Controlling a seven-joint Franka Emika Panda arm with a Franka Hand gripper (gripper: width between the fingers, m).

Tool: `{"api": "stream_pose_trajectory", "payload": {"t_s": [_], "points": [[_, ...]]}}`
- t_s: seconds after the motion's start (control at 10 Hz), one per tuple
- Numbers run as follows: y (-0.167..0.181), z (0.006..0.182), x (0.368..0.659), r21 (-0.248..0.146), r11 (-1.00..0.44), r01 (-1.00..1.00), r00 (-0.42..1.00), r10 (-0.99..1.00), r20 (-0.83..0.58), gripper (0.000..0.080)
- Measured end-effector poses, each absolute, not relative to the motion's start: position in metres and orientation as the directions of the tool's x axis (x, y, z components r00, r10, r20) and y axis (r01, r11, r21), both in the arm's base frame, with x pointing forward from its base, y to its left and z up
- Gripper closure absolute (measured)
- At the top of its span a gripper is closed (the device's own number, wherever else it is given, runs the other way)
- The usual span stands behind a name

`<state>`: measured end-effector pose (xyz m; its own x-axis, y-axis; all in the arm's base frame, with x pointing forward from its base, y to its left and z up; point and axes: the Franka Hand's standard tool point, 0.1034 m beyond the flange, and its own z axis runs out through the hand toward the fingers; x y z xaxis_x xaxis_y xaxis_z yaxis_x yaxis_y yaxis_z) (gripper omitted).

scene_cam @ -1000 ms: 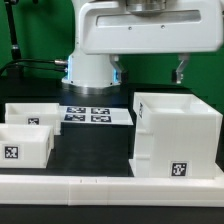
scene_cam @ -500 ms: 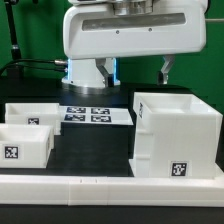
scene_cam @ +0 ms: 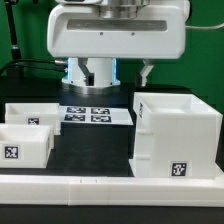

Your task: Assemble drawer

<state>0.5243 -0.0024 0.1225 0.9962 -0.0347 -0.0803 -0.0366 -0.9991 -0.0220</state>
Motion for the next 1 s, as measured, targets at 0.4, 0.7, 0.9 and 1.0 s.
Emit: {"api": "stream_pose_trajectory", "payload": {"t_s": [0.4, 0.7, 0.9, 1.0], "points": [[-0.037, 0.093, 0.515, -0.004, -1.000, -0.030, 0.998, -0.030, -0.049, 0.0151], [-0.052, 0.073, 0.515, 0.003, -1.000, 0.020, 0.998, 0.020, -0.055, 0.0151], [-0.050, 0.074, 0.516, 0.002, -1.000, 0.024, 0.998, 0.024, -0.054, 0.0151], [-0.050, 0.074, 0.515, 0.002, -1.000, 0.024, 0.998, 0.024, -0.055, 0.0151]]}}
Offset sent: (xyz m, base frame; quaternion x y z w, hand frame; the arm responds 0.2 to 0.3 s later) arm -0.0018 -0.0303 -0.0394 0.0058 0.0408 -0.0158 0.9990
